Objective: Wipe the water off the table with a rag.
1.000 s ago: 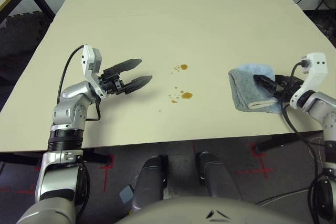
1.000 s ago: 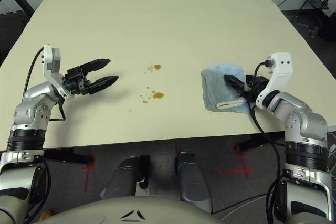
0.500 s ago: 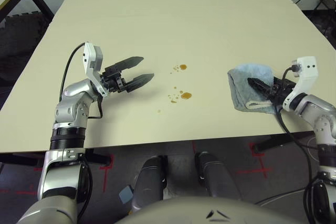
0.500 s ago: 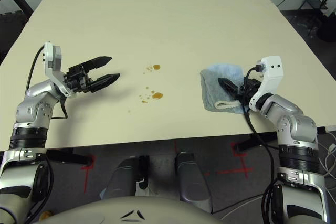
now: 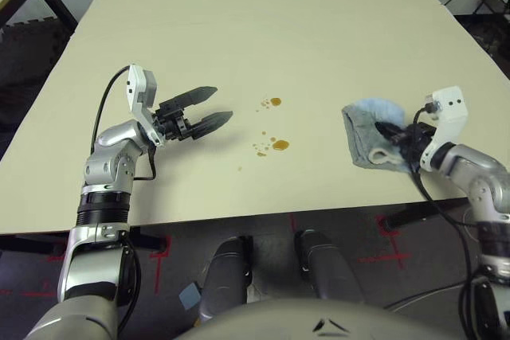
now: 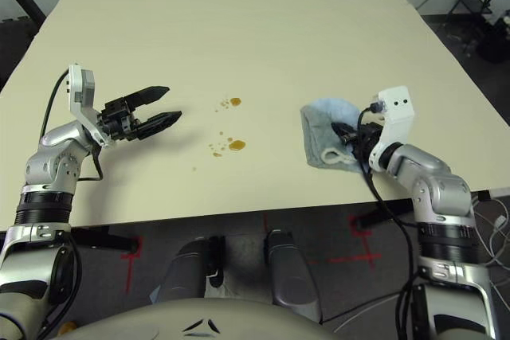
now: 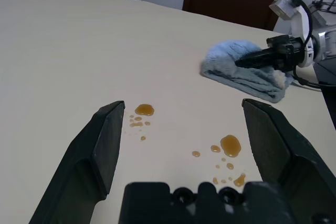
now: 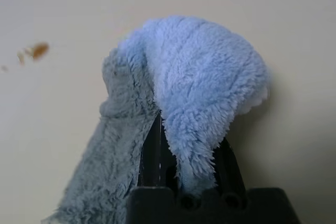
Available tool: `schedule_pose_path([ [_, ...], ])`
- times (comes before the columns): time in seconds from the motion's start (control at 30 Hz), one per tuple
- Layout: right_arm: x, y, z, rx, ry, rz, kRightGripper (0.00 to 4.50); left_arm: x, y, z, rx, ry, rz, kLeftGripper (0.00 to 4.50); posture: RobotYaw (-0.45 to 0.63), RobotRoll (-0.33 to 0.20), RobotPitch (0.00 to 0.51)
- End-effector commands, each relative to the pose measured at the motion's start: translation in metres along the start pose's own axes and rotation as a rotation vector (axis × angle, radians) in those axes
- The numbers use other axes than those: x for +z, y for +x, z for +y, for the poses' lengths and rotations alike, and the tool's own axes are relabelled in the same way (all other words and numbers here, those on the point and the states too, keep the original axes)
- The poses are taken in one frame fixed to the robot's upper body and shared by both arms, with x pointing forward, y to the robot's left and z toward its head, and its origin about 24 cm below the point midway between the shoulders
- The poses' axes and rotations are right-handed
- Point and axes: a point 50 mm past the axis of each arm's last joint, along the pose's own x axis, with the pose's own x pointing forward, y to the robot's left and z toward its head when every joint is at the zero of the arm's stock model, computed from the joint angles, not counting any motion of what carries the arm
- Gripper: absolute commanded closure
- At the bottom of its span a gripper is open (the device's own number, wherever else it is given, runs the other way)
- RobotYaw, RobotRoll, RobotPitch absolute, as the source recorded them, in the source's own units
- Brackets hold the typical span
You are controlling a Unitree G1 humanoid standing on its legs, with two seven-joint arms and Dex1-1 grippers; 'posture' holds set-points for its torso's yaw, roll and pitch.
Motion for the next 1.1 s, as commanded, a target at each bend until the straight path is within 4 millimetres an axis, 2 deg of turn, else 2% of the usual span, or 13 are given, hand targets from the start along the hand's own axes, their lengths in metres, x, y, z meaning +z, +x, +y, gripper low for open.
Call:
schedule_pose_path([
  [0.03,0.02,0.013,0.016,-0.005,0.121,-0.133,4.43,-0.01,-0.013,-0.001,-0.015,-0.029,0.066,0.0,-0.17,0.0,0.156],
  [0.23,0.025,0.036,0.035,-0.028,0.194,-0.176,4.43,-0.01,-0.018,-0.001,-0.016,-0.046,0.071,0.0,-0.16,0.0,0.142],
  [0.7,0.016,0.09,0.07,0.021,0.064,-0.1,4.43,-0.003,-0.028,0.01,0.047,0.007,0.064,0.0,-0.14,0.0,0.141],
  [0.87,0.001,0.112,0.084,0.037,-0.003,-0.019,4.43,-0.002,-0.029,0.009,0.045,0.011,0.06,0.0,-0.14,0.0,0.141],
  [1.1,-0.019,0.129,0.112,0.133,-0.039,0.084,4.43,-0.002,-0.03,0.008,0.047,0.013,0.059,0.0,-0.13,0.0,0.147],
])
